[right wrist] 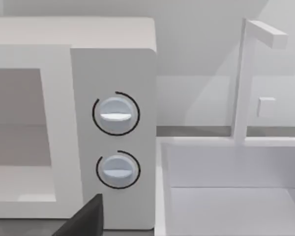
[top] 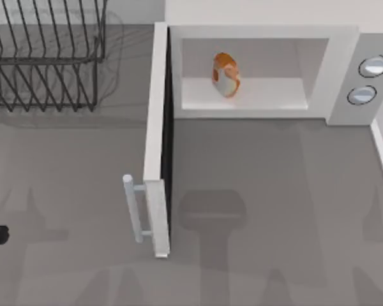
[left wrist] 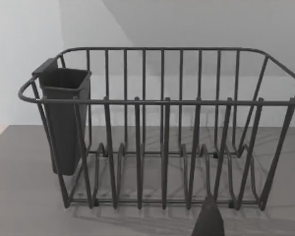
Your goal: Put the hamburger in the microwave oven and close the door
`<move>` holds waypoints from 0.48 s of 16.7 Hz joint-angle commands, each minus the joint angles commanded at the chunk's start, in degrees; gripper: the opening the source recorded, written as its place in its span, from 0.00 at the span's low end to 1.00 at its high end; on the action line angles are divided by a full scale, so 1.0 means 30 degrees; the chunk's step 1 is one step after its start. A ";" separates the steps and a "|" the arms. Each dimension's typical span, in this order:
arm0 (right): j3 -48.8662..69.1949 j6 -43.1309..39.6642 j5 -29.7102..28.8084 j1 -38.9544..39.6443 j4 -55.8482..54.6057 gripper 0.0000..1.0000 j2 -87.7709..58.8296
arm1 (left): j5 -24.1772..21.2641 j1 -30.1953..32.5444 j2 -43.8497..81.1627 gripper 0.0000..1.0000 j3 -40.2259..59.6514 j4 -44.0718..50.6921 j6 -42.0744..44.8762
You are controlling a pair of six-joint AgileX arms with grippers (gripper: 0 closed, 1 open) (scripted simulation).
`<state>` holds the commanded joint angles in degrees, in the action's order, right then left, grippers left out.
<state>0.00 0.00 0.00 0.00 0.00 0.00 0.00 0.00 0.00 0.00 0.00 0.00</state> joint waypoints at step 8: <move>0.0000 0.0000 0.0000 0.0000 0.0000 1.00 0.0000 | 0.0000 0.0000 0.0000 0.00 0.0000 0.0000 0.0000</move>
<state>0.00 0.00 0.00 0.00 0.00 0.00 0.00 0.00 0.00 0.00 0.00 0.00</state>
